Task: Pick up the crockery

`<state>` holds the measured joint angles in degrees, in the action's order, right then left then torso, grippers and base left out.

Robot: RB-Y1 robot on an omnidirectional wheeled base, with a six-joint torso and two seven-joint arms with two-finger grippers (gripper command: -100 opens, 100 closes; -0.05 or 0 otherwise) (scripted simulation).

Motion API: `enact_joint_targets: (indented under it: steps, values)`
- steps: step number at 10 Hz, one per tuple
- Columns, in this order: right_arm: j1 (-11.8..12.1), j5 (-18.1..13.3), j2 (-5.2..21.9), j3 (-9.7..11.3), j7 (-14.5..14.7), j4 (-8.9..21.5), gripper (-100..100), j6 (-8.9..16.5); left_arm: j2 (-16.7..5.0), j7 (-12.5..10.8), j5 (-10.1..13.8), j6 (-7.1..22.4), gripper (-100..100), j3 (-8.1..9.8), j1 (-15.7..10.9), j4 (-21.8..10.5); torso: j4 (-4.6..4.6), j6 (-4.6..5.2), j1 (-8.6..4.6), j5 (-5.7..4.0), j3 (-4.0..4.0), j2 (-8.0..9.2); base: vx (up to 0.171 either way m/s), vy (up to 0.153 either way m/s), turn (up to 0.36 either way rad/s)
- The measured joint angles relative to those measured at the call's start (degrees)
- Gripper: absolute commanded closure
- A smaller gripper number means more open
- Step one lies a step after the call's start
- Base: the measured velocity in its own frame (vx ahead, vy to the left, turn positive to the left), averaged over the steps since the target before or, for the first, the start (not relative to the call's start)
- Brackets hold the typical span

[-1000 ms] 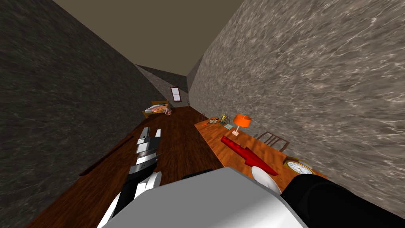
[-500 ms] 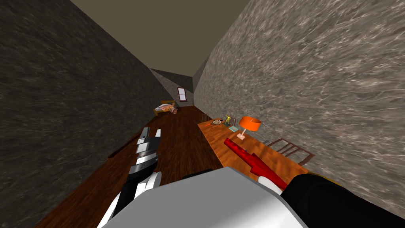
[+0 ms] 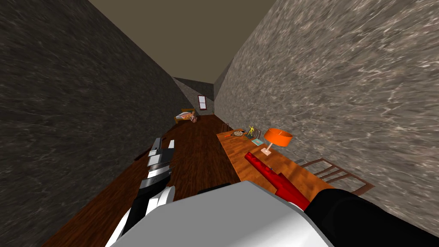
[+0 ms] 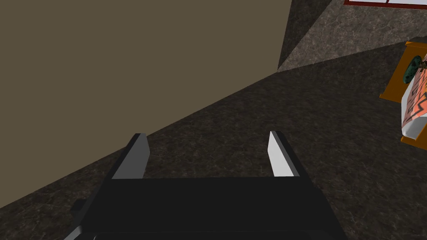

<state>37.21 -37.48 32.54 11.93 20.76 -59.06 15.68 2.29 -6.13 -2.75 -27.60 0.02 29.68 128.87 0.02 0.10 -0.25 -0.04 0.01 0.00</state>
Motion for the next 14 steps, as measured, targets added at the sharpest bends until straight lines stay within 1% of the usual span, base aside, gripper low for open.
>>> enact_joint_targets:
  steps: [1, 2, 3, 4, 8, 9, 10, 11, 14]
  values:
    - [0.05, -0.42, -0.27, 0.20, 0.00, 0.95, -100, 0.22, 0.00, 0.00, 0.00, 0.00, 0, 0.00, 0.00, 0.00, 0.00, 0.01, -0.02, 0.00, 0.00, 0.01, -0.007, -0.085, 0.132]
    - [-0.34, 0.25, -0.31, 1.25, 0.12, 2.01, -100, 0.48, 0.00, 0.00, 0.00, 0.00, 0, 0.00, 0.00, 0.00, 0.00, 0.00, -0.13, -0.02, -0.01, -0.02, -0.001, -0.045, 0.029]
    - [-0.40, 0.37, -0.30, 1.40, 0.16, 2.13, 0, 0.56, 0.00, 0.00, 0.00, 0.00, 0, 0.00, 0.01, 0.00, -0.01, 0.03, -0.01, -0.01, -0.02, -0.04, -0.001, -0.008, -0.003]
    - [-0.39, 0.35, -0.29, 1.37, 0.16, 2.11, -100, 0.55, 0.00, 0.00, 0.00, 0.00, 0, 0.00, 0.01, 0.00, -0.01, 0.03, 0.12, 0.02, -0.03, -0.05, -0.023, -0.032, 0.055]
    - [-3.94, 0.17, -2.29, 1.41, 0.54, 5.46, -100, 1.46, 0.00, 0.00, 0.00, 0.00, 0, 0.00, 0.00, 0.00, 0.03, 0.03, 0.04, 0.01, 0.09, 0.15, -0.060, -0.040, 0.039]
    - [-4.96, 0.85, -2.53, 1.83, 0.86, 6.06, -100, 1.90, 0.00, 0.00, 0.00, 0.00, 0, 0.00, 0.00, 0.00, 0.03, 0.02, 0.06, 0.01, 0.07, 0.12, -0.040, -0.026, 0.038]
    - [-5.84, 0.65, -3.01, 1.74, 0.94, 7.05, -100, 2.02, 0.00, 0.00, 0.00, 0.00, 0, 0.00, 0.00, 0.00, 0.02, 0.03, 0.08, 0.02, 0.05, 0.09, -0.016, -0.011, 0.007]
    - [-5.92, 0.59, -3.06, 1.71, 0.93, 7.18, 100, 1.99, 0.00, 0.00, 0.00, 0.00, 0, 0.00, 0.01, 0.00, 0.00, 0.04, 0.13, 0.03, 0.02, 0.02, 0.000, 0.000, 0.000]
    - [-5.88, 0.60, -3.18, 1.81, 0.95, 7.15, 100, 1.89, 0.00, 0.00, 0.00, 0.00, 0, 0.00, 0.01, 0.00, 0.01, 0.03, 0.16, 0.13, -0.02, -0.05, 0.000, 0.003, 0.001]
